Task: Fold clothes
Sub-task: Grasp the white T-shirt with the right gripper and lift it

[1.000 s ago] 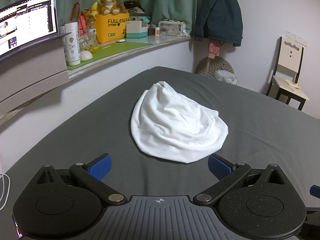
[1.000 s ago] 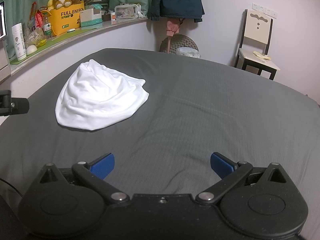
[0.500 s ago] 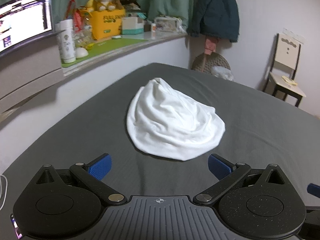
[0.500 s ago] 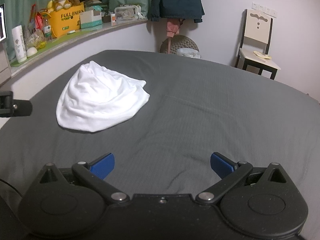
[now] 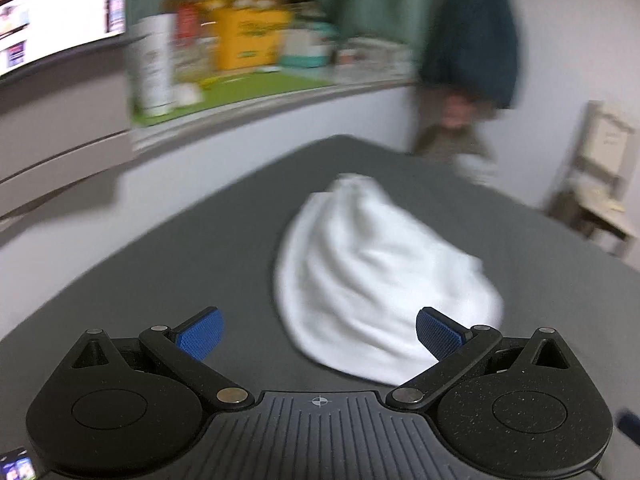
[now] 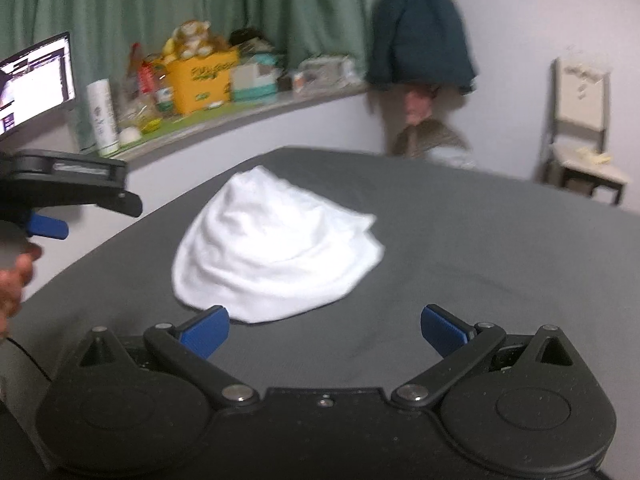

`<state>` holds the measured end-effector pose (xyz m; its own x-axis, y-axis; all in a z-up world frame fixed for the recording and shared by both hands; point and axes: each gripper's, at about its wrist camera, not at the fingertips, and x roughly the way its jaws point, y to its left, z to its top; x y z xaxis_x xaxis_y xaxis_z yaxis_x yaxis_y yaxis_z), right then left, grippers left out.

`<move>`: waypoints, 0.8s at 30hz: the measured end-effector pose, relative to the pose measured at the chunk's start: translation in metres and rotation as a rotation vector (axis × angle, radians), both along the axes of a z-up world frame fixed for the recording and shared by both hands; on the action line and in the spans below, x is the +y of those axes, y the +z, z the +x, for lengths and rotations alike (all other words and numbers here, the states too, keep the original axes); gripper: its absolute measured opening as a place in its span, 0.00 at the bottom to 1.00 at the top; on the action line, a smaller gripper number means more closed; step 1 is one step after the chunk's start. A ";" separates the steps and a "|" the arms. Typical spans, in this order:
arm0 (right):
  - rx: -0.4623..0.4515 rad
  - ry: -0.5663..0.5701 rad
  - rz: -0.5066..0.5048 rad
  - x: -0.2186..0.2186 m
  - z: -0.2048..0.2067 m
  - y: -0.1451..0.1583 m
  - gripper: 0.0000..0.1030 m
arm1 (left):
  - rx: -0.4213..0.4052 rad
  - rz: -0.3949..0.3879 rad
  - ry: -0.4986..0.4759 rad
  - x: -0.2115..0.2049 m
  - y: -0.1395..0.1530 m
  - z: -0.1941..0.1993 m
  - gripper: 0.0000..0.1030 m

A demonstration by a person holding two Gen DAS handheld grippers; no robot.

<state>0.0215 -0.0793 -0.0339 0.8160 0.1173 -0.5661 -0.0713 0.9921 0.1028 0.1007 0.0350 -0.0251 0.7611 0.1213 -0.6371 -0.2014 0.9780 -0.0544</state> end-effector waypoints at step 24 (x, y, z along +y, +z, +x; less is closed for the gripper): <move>-0.215 0.194 -0.256 0.071 0.121 -0.050 0.10 | -0.060 -0.194 0.245 0.044 -0.068 0.031 1.00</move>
